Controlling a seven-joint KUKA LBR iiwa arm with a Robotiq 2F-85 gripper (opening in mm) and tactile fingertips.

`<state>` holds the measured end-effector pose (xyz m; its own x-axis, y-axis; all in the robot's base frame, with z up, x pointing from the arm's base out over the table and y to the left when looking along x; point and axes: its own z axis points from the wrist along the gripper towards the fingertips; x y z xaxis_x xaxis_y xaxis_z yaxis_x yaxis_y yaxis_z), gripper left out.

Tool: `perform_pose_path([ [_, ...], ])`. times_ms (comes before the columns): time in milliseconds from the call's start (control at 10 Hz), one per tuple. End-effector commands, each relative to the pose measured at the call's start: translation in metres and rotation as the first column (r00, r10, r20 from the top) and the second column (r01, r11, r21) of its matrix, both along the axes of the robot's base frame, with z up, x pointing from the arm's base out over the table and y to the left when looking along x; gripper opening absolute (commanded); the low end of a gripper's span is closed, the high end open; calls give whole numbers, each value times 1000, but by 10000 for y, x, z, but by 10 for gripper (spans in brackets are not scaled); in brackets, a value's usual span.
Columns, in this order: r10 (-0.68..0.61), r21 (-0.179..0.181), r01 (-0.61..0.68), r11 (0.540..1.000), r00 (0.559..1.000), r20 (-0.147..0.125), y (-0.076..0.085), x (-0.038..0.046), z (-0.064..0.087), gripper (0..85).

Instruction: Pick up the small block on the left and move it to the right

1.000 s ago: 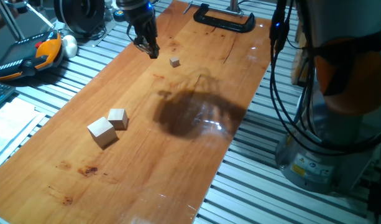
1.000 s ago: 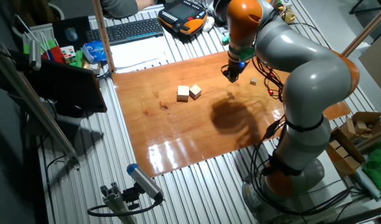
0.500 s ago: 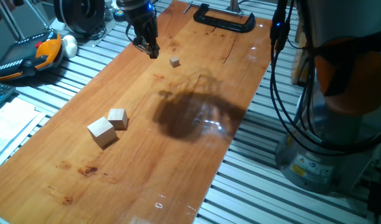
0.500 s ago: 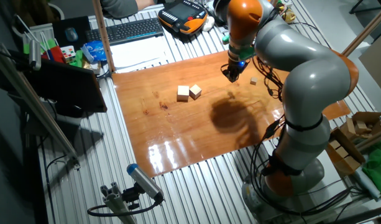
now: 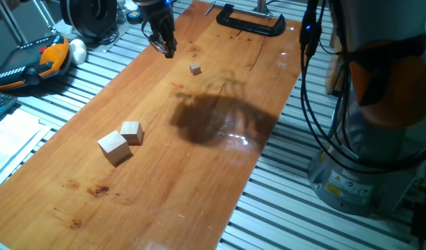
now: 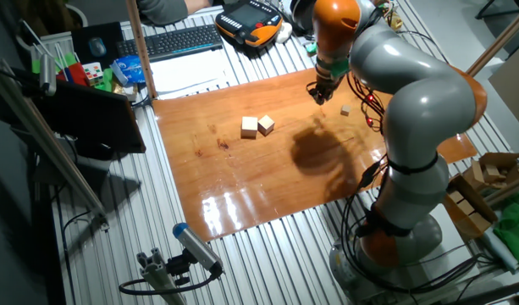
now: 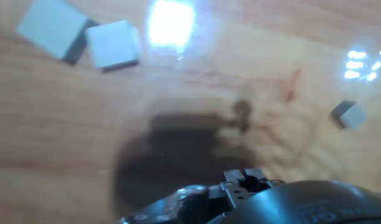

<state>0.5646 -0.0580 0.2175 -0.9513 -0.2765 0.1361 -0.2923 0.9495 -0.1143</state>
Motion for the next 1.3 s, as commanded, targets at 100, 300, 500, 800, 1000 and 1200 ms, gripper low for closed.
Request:
perform_pose_path([
  [100, 17, 7, -17, 1000, 1000, 15, -520, 180, -198, 543],
  [300, 37, 38, -38, 999, 999, 32, -798, 316, -449, 640],
  [500, 49, 63, -51, 997, 998, 33, -954, 369, -621, 653],
  [800, 57, 50, -59, 997, 998, 38, -1076, 328, -759, 673],
  [1000, 73, 49, -75, 996, 997, 41, -1179, 319, -888, 683],
  [1200, 77, 55, -80, 995, 996, 41, -1239, 318, -980, 683],
])
